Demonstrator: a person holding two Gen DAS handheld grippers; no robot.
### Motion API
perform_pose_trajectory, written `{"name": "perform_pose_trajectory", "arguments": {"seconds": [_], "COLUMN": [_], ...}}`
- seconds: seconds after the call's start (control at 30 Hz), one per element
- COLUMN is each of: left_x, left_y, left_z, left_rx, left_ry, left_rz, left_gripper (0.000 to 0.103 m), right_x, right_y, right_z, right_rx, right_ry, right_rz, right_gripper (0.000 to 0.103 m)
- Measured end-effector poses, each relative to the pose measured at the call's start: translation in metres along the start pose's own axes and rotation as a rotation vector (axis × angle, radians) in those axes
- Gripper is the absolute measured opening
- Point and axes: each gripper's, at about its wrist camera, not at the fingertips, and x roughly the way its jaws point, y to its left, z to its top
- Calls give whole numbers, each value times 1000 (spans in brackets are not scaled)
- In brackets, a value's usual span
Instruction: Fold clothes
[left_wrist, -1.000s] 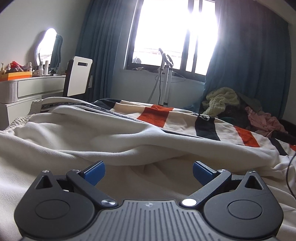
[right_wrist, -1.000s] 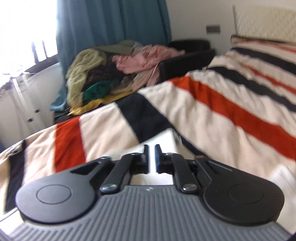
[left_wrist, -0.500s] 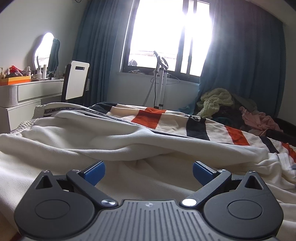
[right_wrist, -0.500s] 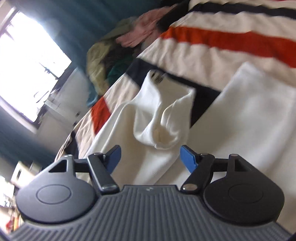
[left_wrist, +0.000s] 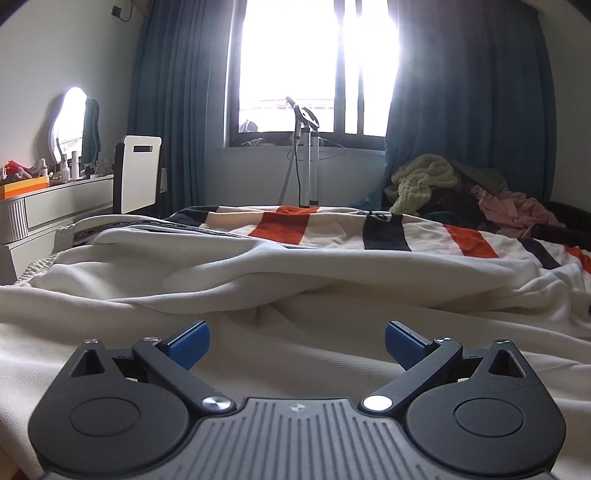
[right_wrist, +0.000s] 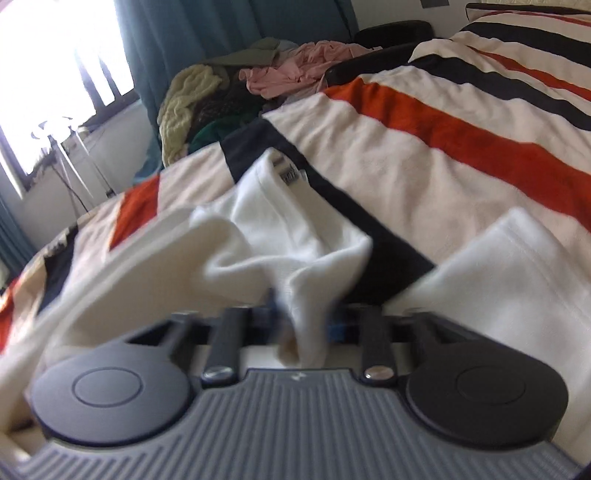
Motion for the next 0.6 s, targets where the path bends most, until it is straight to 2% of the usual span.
{"name": "perform_pose_trajectory", "arguments": {"seconds": [0.03, 0.13, 0.2, 0.3, 0.37, 0.47, 0.53, 0.6], "left_x": [0, -1, -2, -4, -4, -5, -4, -3], "left_y": [0, -1, -2, -3, -4, -3, -3, -2], "left_z": [0, -1, -1, -2, -3, -4, -4, -4], "left_rx": [3, 5, 11, 27, 35, 36, 36, 36], "left_ry": [0, -8, -13, -17, -15, -15, -13, -10], "left_rz": [0, -2, -3, -4, -3, 1, 1, 0], "left_gripper": [102, 102, 102, 102, 102, 102, 102, 102], "right_x": [-5, -21, -25, -22, -12, 11, 20, 19], "right_y": [-1, -7, -18, -27, -33, -59, -73, -75], "right_z": [7, 33, 50, 64, 63, 42, 29, 26], "right_rx": [18, 87, 170, 201, 171, 227, 256, 258], "right_ry": [-43, -172, -209, -258, -258, -152, -105, -102], "right_rz": [26, 86, 143, 145, 86, -8, -20, -15], "right_gripper": [17, 15, 15, 15, 15, 15, 15, 16]}}
